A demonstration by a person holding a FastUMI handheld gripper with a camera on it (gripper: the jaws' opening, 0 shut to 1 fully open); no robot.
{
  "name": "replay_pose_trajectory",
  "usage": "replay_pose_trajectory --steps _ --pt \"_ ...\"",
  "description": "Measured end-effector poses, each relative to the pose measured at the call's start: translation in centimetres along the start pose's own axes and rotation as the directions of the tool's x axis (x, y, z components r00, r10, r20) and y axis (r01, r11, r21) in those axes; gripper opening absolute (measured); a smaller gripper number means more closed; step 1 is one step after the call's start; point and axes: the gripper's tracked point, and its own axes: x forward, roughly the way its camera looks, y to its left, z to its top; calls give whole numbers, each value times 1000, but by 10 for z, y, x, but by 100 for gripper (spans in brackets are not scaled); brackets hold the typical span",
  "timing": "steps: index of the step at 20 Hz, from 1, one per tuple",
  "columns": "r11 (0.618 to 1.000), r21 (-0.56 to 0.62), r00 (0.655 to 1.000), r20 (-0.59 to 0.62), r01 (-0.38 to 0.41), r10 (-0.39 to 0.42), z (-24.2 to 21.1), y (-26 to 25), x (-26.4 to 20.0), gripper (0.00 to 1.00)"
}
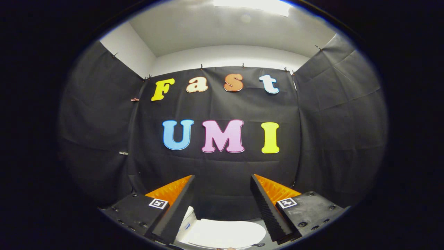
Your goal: Open the toilet lid.
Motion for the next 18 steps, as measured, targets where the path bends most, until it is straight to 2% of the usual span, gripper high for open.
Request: replay_pose_trajectory --steps 5,10,13,18 --pt "999 20 998 -30 49 -49 -13 -24 8 98" --pt "993 58 992 -82 102 -97 -45 -63 24 99" --pt "977 121 981 -100 176 -164 -62 -103 29 99" --pt "934 237 958 -171 268 -231 -108 -155 38 99"
